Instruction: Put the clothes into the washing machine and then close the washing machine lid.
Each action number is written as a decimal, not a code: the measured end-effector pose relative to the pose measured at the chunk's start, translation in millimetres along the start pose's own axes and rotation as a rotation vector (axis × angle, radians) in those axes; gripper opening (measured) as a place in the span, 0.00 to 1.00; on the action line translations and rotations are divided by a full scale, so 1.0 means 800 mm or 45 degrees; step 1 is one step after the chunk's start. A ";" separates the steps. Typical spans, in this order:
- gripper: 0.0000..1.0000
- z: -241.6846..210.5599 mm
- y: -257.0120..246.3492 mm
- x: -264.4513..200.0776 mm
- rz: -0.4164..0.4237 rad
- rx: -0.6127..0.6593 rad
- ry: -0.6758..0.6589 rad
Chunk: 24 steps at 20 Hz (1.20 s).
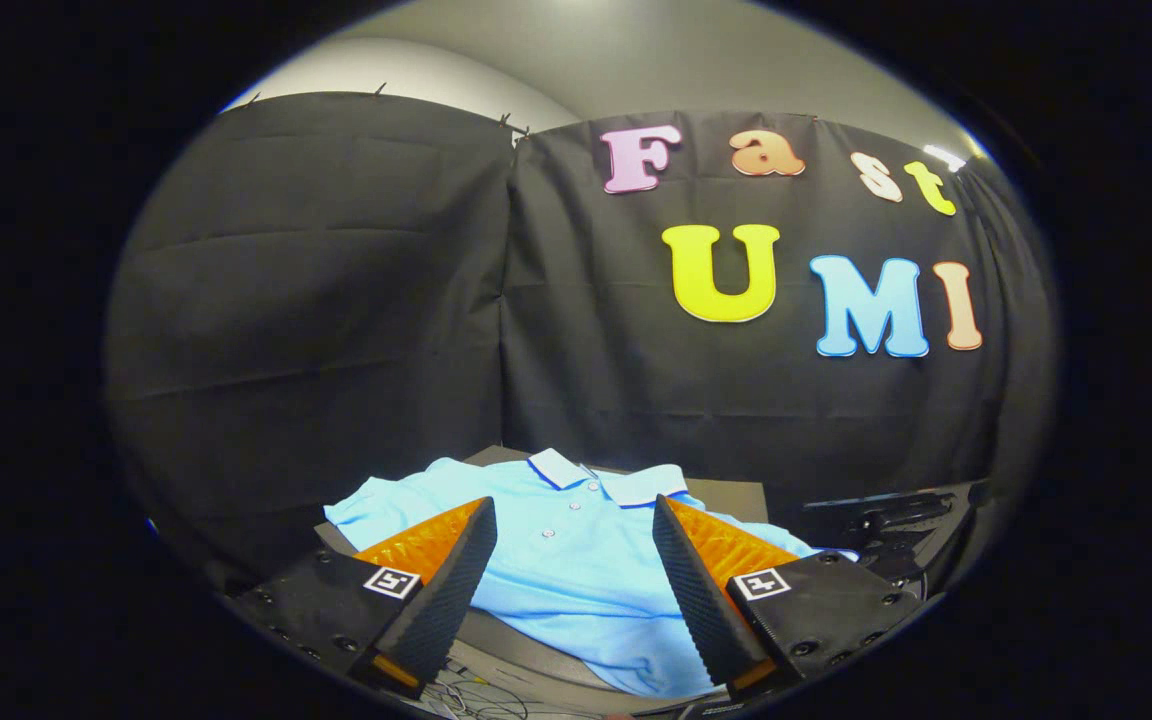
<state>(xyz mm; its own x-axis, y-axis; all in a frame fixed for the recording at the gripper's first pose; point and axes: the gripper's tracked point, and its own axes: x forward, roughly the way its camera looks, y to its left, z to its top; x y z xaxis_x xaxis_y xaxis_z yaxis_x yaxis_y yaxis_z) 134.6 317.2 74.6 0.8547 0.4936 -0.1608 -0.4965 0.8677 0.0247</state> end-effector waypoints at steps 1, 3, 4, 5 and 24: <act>0.98 -0.001 0.007 0.010 0.013 0.001 0.017; 0.98 -0.005 0.022 0.028 0.041 -0.001 0.059; 0.98 -0.009 0.026 0.036 0.046 -0.004 0.084; 0.98 -0.012 0.031 0.044 0.051 -0.010 0.108; 0.98 -0.086 0.074 0.138 0.097 -0.138 0.580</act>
<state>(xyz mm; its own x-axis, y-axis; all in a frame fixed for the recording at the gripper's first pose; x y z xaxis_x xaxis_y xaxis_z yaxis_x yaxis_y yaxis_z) 189.0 419.0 -9.2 0.6737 0.4583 -0.5797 -0.5887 0.8071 -0.0461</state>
